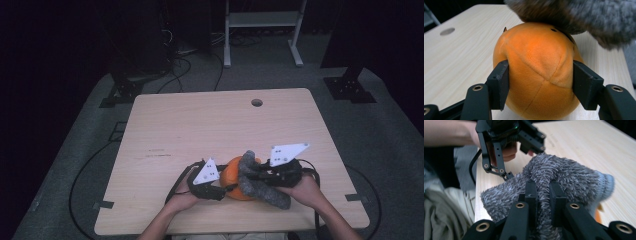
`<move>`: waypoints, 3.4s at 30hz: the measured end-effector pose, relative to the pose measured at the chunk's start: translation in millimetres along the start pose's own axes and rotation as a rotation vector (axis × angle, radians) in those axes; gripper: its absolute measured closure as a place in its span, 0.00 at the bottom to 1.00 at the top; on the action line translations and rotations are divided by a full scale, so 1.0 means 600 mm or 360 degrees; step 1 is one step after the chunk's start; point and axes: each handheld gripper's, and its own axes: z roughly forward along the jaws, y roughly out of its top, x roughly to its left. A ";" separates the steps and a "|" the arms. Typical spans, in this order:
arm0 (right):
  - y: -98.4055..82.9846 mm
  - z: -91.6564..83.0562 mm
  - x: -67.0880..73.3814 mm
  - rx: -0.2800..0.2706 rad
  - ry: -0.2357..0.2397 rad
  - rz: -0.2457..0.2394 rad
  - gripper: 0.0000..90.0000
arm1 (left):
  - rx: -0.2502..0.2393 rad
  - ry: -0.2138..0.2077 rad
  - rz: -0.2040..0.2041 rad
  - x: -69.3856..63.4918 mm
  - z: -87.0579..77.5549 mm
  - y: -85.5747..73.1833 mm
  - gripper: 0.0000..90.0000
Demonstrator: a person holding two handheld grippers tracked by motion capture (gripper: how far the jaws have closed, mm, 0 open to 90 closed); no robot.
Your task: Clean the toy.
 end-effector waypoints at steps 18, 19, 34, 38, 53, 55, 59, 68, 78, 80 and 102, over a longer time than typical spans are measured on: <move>-0.068 0.000 -0.036 0.0024 -0.0045 0.0225 0.88 | -0.0048 -0.0090 -0.0421 0.028 0.003 -0.011 0.18; -0.071 0.002 -0.031 0.0023 -0.0041 0.0221 0.88 | -0.0052 -0.0096 -0.0438 0.028 0.003 -0.011 0.18; 0.001 0.015 -0.015 0.0066 0.0025 -0.0015 0.88 | -0.0009 -0.0016 0.0096 -0.014 -0.004 -0.002 0.44; -0.028 0.004 -0.032 0.0034 -0.0010 0.0103 0.88 | -0.0052 -0.0054 -0.0028 -0.002 -0.004 -0.010 0.42; 0.009 0.009 0.009 0.0069 0.0024 -0.0077 0.89 | -0.0045 -0.0040 0.0071 -0.022 0.000 0.011 0.45; 0.003 0.013 -0.002 0.0068 0.0046 -0.0040 0.89 | -0.0035 -0.0042 0.0070 -0.019 -0.004 0.005 0.46; -0.026 -0.010 -0.033 0.0021 -0.0021 0.0108 0.89 | -0.0040 -0.0057 0.0040 -0.012 -0.007 -0.004 0.47; -0.055 -0.019 -0.026 -0.0002 -0.0079 0.0155 0.89 | -0.0053 -0.0113 -0.0337 0.008 0.002 0.008 0.21; -0.021 -0.002 -0.007 -0.0023 -0.0057 0.0073 0.59 | -0.0029 -0.0078 -0.0080 -0.012 0.000 0.007 0.45; -0.019 0.008 -0.006 -0.0017 -0.0043 0.0052 0.58 | -0.0022 -0.0090 -0.0031 -0.016 0.000 0.007 0.46; -0.082 -0.038 -0.019 0.0026 -0.0248 0.0116 0.88 | -0.0044 -0.0069 -0.0089 -0.002 -0.004 -0.008 0.43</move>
